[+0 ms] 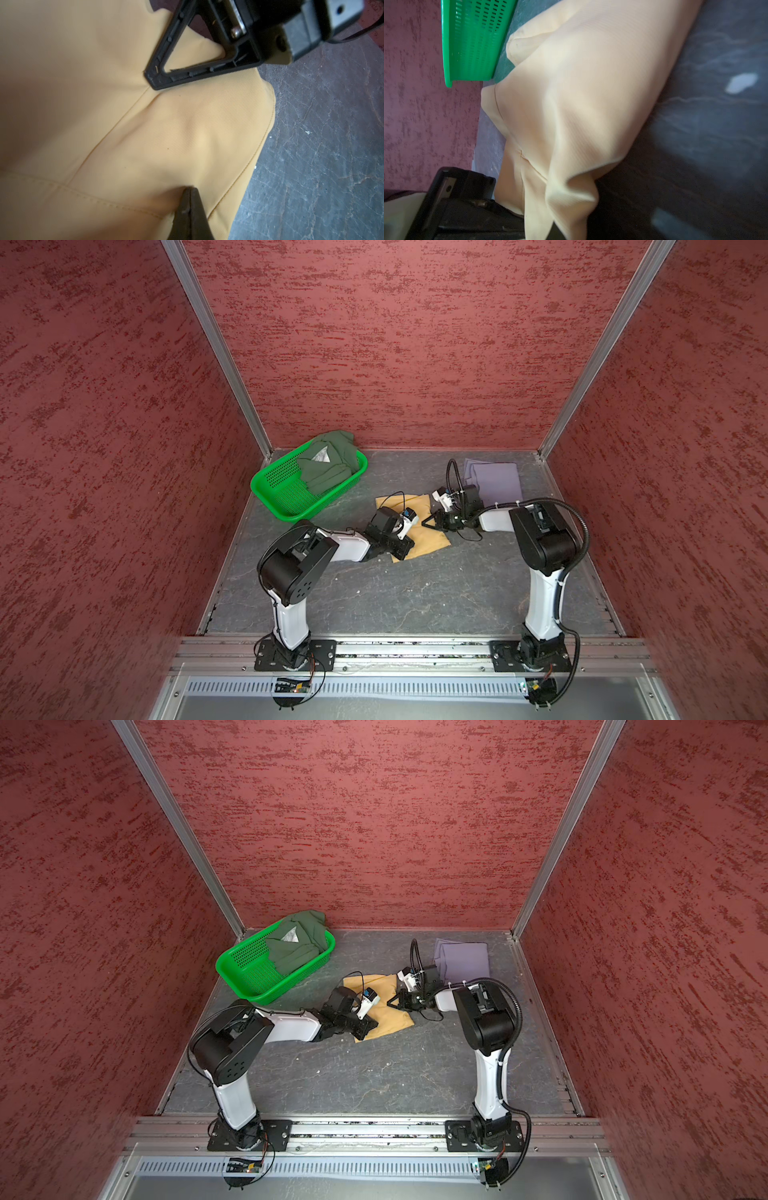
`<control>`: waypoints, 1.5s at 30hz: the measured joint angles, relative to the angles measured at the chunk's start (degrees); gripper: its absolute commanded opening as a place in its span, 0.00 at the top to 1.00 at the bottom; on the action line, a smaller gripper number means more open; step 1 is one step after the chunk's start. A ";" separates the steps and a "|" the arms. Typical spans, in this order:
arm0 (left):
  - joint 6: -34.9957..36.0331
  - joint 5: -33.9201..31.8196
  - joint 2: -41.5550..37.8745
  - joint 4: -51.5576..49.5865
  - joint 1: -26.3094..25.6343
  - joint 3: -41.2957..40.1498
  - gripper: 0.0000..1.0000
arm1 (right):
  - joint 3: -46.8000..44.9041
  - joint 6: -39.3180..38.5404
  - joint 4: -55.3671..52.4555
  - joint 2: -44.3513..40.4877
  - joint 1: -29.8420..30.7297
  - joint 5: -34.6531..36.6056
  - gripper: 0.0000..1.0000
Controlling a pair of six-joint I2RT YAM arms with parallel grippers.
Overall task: Fold and stack skirts
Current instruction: Pick up the skirt from the center of the table, then place the skirt on the skirt.
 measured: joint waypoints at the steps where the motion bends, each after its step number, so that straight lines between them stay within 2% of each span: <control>1: -0.04 0.07 0.00 0.02 0.00 -0.04 0.93 | 0.00 -0.02 -0.39 -0.17 0.07 0.28 1.00; 6: -1.27 1.70 -0.07 2.47 0.28 -1.16 0.76 | 1.16 -1.16 -5.31 -1.86 0.61 4.11 1.00; 8: -2.08 2.27 -0.46 3.93 0.46 -2.08 0.72 | 2.99 -2.40 -8.85 -2.36 0.76 6.82 1.00; 14: -3.63 1.70 -4.04 6.03 1.51 -5.53 0.71 | 11.74 -8.02 -19.32 -3.08 1.53 16.22 1.00; 19: -5.27 0.07 -7.56 6.95 2.10 -9.79 0.71 | 21.62 -13.60 -26.53 -3.13 -0.48 24.24 1.00; 30: -7.39 -2.56 -8.37 8.02 2.36 -11.96 0.71 | 36.20 -24.41 -37.11 -3.13 -5.90 34.40 1.00; 36: -7.61 -2.97 -8.37 8.02 2.40 -11.96 0.71 | 40.59 -27.41 -40.09 -2.32 -7.74 37.44 1.00; 45: -7.61 -2.99 -8.37 8.00 2.40 -11.96 0.71 | 41.86 -29.11 -41.70 -2.05 -11.82 37.79 1.00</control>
